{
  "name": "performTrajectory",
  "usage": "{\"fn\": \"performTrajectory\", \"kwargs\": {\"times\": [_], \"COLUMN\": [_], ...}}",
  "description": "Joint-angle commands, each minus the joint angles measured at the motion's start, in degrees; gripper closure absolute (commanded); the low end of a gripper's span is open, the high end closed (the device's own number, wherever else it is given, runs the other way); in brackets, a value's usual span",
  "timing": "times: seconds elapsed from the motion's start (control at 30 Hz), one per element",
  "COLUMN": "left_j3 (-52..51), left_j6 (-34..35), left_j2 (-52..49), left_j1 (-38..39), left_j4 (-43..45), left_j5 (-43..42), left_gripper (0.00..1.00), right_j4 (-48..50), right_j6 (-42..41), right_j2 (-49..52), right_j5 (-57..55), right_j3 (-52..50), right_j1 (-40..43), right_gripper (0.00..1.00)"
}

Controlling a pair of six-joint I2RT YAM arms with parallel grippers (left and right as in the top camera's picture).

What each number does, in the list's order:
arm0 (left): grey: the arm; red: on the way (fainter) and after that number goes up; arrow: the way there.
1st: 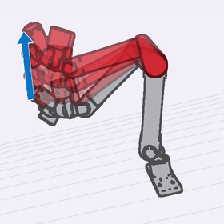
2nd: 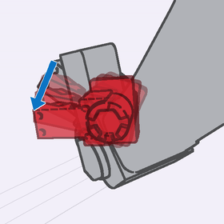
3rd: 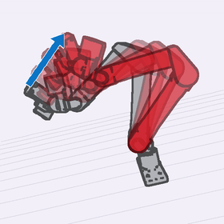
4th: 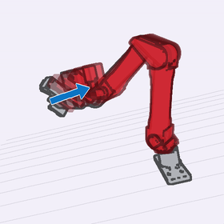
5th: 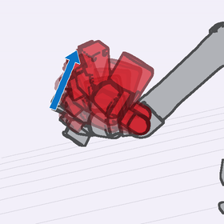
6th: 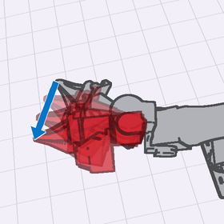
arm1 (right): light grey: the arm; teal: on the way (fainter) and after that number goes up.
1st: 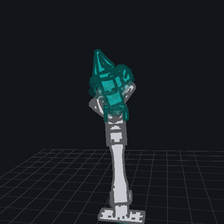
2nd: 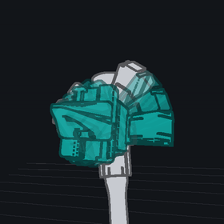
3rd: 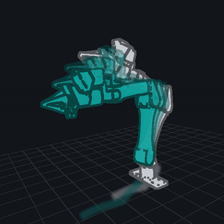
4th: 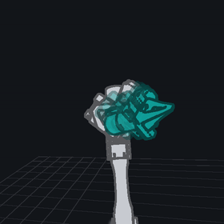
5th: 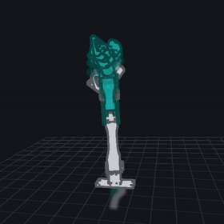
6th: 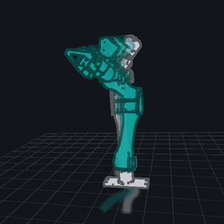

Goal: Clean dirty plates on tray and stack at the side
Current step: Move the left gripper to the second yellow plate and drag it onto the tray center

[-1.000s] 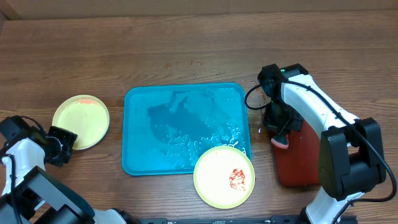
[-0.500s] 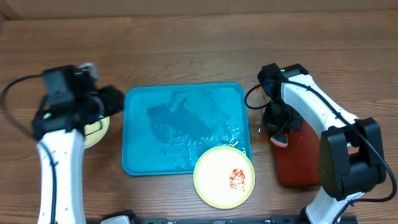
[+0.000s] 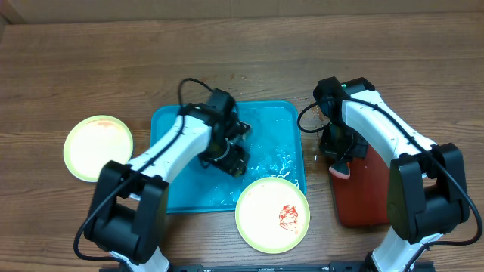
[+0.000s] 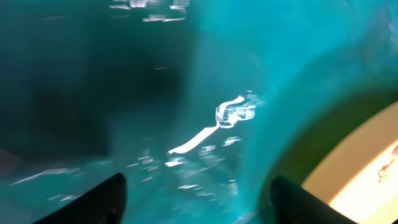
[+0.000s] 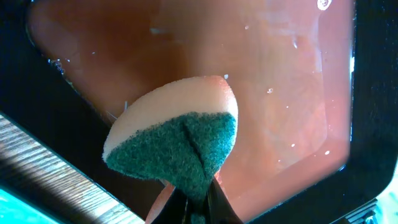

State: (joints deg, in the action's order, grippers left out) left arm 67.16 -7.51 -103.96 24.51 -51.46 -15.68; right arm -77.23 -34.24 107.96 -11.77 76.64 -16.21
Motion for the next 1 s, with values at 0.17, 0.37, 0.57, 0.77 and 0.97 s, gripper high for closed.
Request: {"fn": "performTrajectory", "kwargs": {"times": [0.17,0.37,0.57,0.77,0.97], "left_j3": [-1.03,-6.32,-13.0,-16.11,-19.5], "left_j6": [6.8,10.64,16.41,18.32,20.68], "left_j2": [11.37,13.07,13.07,13.07,13.05], "left_j1": [8.68,10.08,20.06,22.69,22.58], "left_j4": [-4.76,-5.07,-0.48,3.02,8.46], "left_j5": [11.69,12.04,11.39,9.05,8.37], "left_gripper": [0.22,0.31,0.28,0.29,0.63], "right_j4": [-0.66,-0.61,-0.39,-0.39,-0.42], "right_j6": [0.2,1.27,1.27,1.29,1.49], "right_j2": [-1.36,-1.36,-1.36,-1.36,-1.36], "right_j5": [0.55,1.2,1.46,1.6,1.6], "right_j3": [0.13,0.13,0.13,0.13,0.13], "right_j1": [0.22,0.22,0.22,0.22,0.22], "right_gripper": [0.96,0.96,0.96,0.96,0.96]}}
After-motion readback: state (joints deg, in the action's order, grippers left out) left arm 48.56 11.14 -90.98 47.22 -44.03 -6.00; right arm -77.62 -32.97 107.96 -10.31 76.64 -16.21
